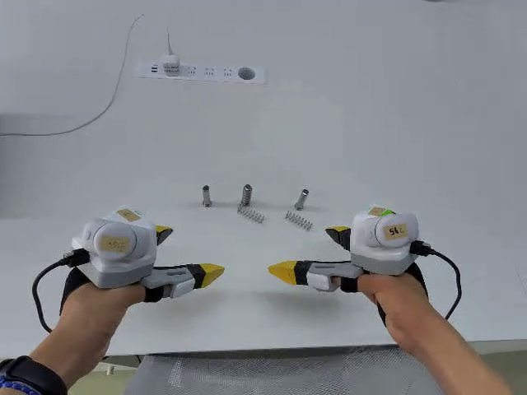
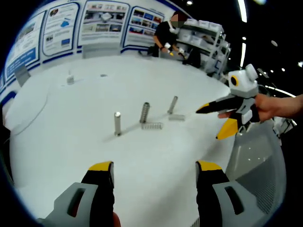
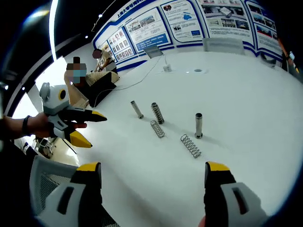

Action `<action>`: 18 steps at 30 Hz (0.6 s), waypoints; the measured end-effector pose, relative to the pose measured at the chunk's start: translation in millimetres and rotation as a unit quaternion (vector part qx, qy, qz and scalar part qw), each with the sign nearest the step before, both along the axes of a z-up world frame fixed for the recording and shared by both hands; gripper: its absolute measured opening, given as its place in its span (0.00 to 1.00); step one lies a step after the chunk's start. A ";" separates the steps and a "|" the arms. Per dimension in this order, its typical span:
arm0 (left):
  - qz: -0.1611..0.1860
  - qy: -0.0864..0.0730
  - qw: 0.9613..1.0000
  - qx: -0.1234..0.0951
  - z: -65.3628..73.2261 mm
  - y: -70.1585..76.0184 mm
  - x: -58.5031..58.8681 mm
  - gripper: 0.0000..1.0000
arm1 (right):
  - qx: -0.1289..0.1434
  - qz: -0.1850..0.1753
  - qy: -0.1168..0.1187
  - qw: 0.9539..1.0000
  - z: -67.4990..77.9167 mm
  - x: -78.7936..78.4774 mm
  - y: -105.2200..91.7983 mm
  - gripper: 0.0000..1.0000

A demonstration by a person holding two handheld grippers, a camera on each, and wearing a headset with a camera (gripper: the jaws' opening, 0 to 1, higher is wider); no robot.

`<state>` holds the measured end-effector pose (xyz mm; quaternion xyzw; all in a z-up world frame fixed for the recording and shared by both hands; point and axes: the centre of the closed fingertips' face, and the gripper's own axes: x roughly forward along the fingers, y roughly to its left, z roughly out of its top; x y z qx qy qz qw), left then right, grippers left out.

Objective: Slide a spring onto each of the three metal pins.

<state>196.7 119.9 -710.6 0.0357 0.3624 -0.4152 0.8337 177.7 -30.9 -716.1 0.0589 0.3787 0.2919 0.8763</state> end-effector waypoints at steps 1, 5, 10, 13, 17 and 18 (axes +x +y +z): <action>-0.002 0.000 1.000 0.000 0.0 -1.4 0.3 0.72 | -0.001 0.002 0.001 1.000 -0.5 -0.6 -0.2 0.92; -0.017 -0.001 1.000 0.004 -0.2 -8.6 2.1 0.72 | -0.010 0.002 0.005 1.000 -3.3 -4.1 -6.3 0.92; -0.036 -0.005 0.999 0.010 -0.3 -16.9 4.2 0.74 | -0.004 -0.010 0.006 1.000 -2.7 -7.5 -9.5 0.92; -0.045 -0.006 0.999 0.011 -1.0 -21.3 5.0 0.74 | -0.002 -0.011 0.010 1.000 -3.0 -9.6 -10.1 0.92; -0.059 -0.007 0.998 0.015 -2.5 -26.8 5.5 0.74 | -0.002 -0.011 0.011 1.000 -1.1 -12.1 -10.7 0.91; -0.063 -0.008 0.998 0.017 -2.9 -28.4 6.0 0.74 | -0.002 -0.011 0.011 1.000 -0.7 -12.2 -10.9 0.92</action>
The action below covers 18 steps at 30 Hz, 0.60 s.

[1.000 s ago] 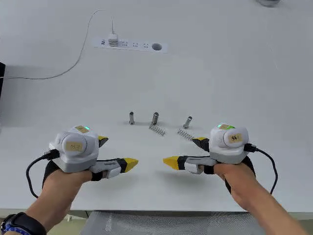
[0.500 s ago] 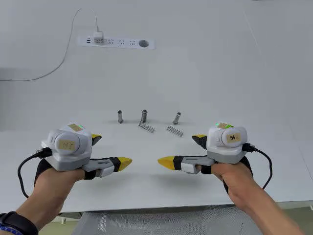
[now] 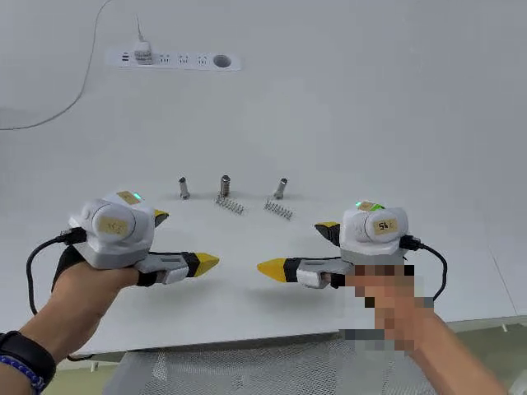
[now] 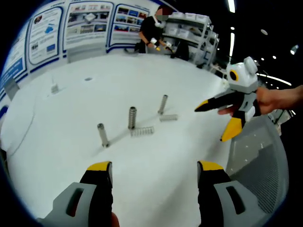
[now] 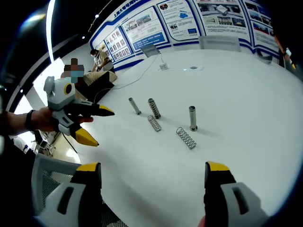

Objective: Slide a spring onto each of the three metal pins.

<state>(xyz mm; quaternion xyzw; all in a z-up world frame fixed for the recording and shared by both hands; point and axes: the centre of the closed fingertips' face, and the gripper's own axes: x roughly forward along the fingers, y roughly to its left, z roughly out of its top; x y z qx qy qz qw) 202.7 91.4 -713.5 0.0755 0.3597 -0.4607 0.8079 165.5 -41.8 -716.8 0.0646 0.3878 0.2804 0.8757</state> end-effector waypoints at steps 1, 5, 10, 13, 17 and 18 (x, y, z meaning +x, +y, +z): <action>-0.003 -0.001 1.000 0.001 0.3 -1.2 0.2 0.74 | 0.000 0.000 -0.001 1.000 0.4 0.1 -0.1 0.92; -0.015 -0.005 1.000 0.004 1.1 -7.2 2.3 0.75 | -0.001 0.000 -0.005 1.000 2.5 1.4 -2.3 0.92; -0.030 -0.008 0.999 0.007 3.2 -15.8 2.0 0.75 | -0.002 0.001 -0.005 1.000 2.5 0.4 -6.2 0.92; -0.040 -0.008 0.999 0.009 3.8 -21.3 1.0 0.75 | -0.001 0.001 -0.005 1.000 2.7 -0.2 -8.5 0.91; -0.057 -0.012 0.998 0.016 2.9 -29.3 -0.3 0.75 | 0.000 0.002 -0.003 1.000 2.1 -1.8 -10.3 0.91; -0.061 -0.013 0.998 0.017 3.0 -31.0 -0.3 0.75 | 0.000 0.001 -0.002 1.000 2.2 -2.3 -10.3 0.91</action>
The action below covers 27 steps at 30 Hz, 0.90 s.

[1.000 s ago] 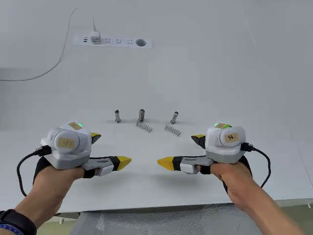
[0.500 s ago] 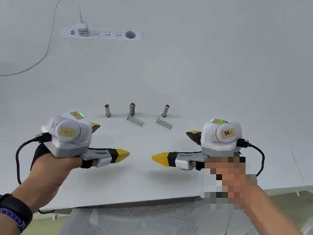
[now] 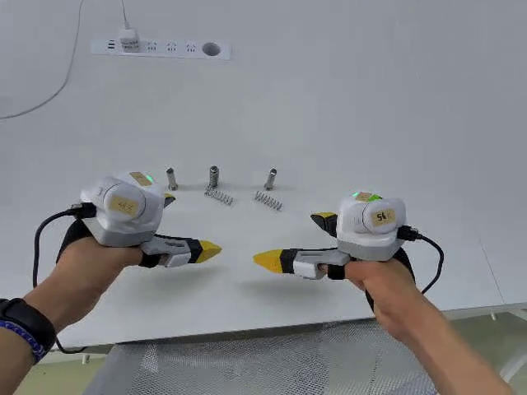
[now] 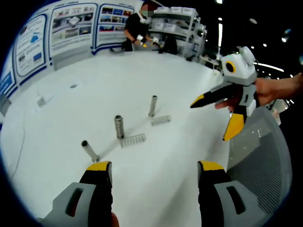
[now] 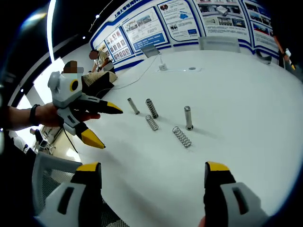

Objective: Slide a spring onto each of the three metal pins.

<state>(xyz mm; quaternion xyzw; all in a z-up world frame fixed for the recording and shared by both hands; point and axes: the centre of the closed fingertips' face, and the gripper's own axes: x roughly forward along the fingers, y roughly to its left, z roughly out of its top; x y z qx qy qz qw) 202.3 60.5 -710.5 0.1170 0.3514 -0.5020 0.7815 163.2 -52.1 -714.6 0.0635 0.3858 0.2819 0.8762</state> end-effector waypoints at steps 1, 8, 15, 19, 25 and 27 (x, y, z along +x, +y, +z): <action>-0.003 -0.001 1.000 0.001 0.1 -1.6 0.3 0.75 | 0.001 0.000 0.000 1.000 0.1 -0.3 -0.1 0.91; -0.035 -0.011 0.999 0.013 0.1 -13.5 4.4 0.76 | 0.002 0.003 -0.001 1.000 1.2 0.7 -1.0 0.91; -0.062 -0.011 0.998 0.023 -5.8 -21.8 8.3 0.78 | 0.008 0.005 -0.003 1.000 2.2 2.9 1.5 0.92; -0.078 -0.012 0.996 0.033 -10.6 -25.1 8.8 0.78 | 0.011 0.007 -0.002 1.000 2.7 2.3 2.6 0.92; -0.101 -0.017 0.994 0.048 -17.7 -30.9 9.7 0.79 | 0.014 0.008 -0.001 1.000 3.3 2.2 1.5 0.92; -0.108 -0.022 0.993 0.053 -18.6 -33.4 10.8 0.79 | 0.015 0.009 -0.001 1.000 3.6 2.4 0.7 0.92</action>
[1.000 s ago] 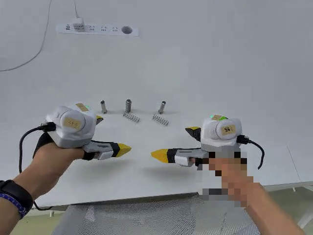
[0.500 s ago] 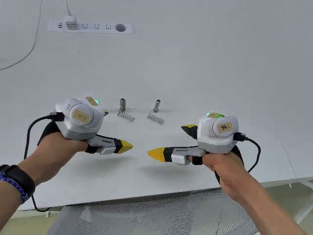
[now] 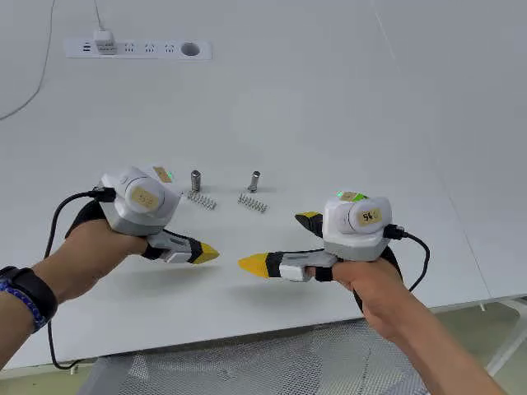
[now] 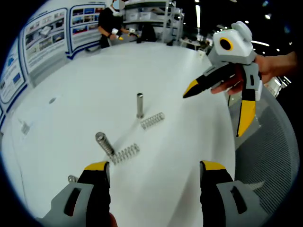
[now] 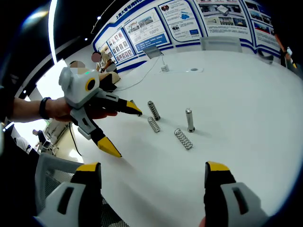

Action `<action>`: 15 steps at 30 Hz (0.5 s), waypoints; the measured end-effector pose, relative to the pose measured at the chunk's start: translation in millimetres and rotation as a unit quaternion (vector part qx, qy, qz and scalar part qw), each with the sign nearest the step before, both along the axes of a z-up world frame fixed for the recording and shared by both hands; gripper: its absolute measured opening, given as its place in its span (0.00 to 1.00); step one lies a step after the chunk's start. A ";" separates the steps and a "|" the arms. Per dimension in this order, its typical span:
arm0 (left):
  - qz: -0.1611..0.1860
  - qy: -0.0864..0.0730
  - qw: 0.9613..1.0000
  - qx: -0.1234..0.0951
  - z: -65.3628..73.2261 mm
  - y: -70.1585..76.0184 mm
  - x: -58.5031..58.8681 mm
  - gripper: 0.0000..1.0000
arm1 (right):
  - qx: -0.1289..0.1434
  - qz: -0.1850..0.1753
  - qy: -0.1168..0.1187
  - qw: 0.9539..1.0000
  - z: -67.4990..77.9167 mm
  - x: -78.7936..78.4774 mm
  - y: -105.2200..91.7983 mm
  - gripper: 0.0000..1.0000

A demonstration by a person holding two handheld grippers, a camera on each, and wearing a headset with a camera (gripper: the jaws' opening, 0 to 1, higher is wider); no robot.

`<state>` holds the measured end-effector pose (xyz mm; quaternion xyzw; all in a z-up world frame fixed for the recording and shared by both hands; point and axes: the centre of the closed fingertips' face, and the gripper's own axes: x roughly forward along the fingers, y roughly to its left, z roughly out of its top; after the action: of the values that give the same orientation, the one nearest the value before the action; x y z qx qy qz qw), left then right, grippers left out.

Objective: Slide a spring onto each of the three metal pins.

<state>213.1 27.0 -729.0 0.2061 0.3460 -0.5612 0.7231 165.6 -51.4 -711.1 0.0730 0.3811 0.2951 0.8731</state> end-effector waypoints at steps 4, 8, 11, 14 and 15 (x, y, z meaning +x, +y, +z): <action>-0.013 -0.005 1.000 0.007 -4.0 -5.0 1.7 0.79 | 0.002 -0.001 0.001 1.000 0.3 0.1 -1.3 0.91; -0.020 -0.005 1.000 0.013 -9.7 -8.2 3.0 0.79 | 0.004 -0.001 0.002 1.000 0.9 -0.5 -1.3 0.91; -0.023 -0.004 1.000 0.015 -12.2 -10.2 3.6 0.80 | 0.005 -0.002 0.002 1.000 1.3 -1.3 -1.4 0.91; -0.026 -0.004 1.000 0.016 -14.4 -12.1 4.8 0.80 | 0.007 -0.004 0.003 1.000 1.1 -2.1 -2.1 0.90; -0.027 -0.004 0.999 0.018 -15.7 -12.6 5.1 0.80 | 0.007 -0.005 0.003 1.000 0.8 -2.5 -2.3 0.90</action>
<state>218.2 14.5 -744.7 0.2305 0.3474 -0.5736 0.7051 163.1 -53.7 -710.3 0.0821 0.3814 0.2932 0.8728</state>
